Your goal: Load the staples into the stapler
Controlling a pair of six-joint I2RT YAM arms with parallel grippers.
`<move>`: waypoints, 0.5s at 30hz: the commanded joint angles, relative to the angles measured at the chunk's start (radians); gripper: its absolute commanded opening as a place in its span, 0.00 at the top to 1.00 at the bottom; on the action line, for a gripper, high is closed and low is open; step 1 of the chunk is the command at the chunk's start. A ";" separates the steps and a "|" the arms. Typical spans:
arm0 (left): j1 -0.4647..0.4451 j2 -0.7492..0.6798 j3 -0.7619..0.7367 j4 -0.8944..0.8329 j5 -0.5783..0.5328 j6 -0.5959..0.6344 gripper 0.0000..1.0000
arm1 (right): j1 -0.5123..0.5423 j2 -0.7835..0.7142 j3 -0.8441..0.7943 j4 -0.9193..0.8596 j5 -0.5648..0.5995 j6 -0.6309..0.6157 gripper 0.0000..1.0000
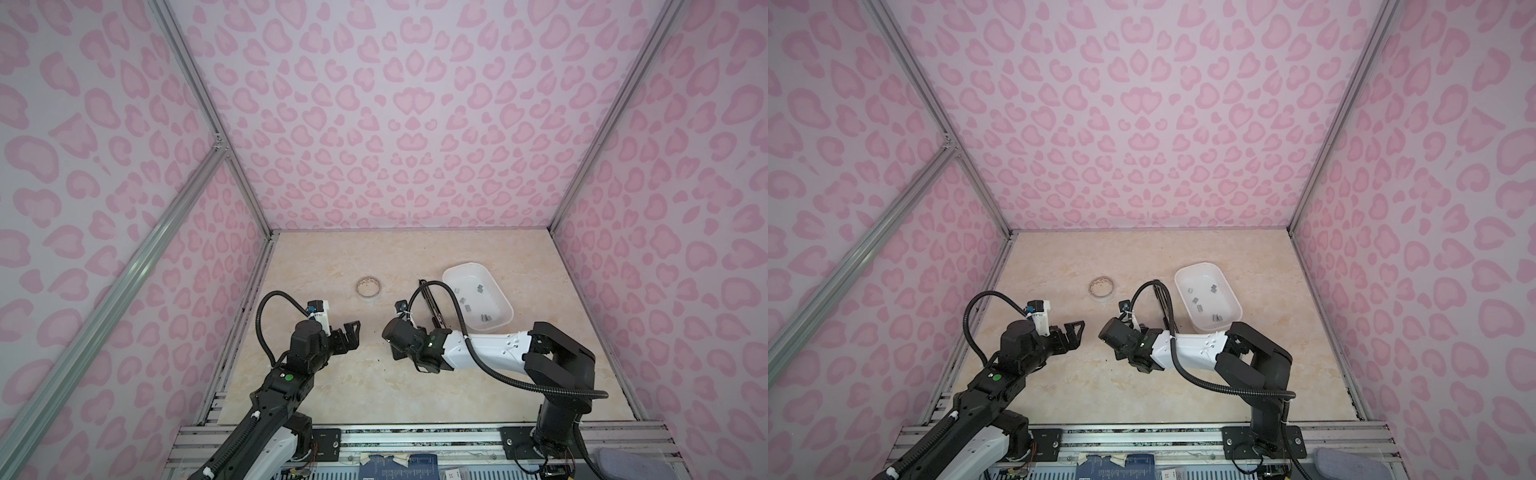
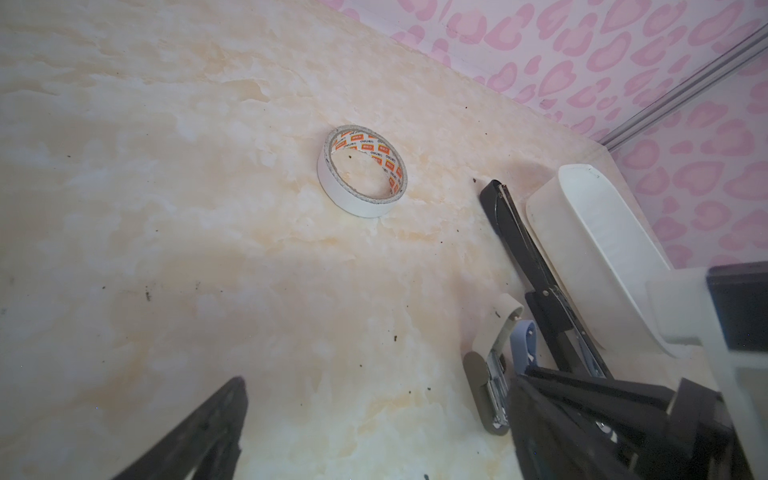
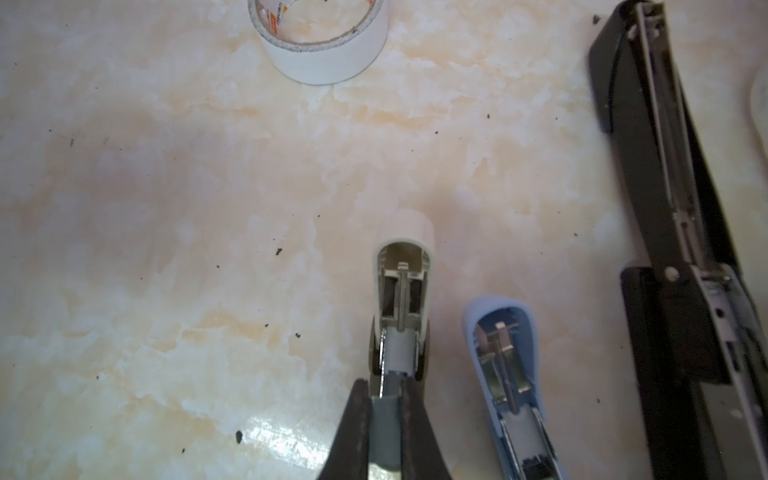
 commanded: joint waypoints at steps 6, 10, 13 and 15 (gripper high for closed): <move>0.001 -0.006 0.008 0.037 0.010 -0.005 0.02 | 0.000 0.023 0.013 -0.032 0.023 0.012 0.98; 0.002 -0.005 0.009 0.035 0.012 -0.005 0.02 | 0.000 0.044 0.019 -0.028 0.010 0.018 0.99; 0.002 -0.005 0.008 0.034 0.011 -0.005 0.02 | 0.000 0.055 0.023 -0.025 0.003 0.019 0.99; 0.002 -0.005 0.007 0.036 0.012 -0.004 0.02 | 0.001 0.060 0.026 -0.028 0.002 0.020 0.99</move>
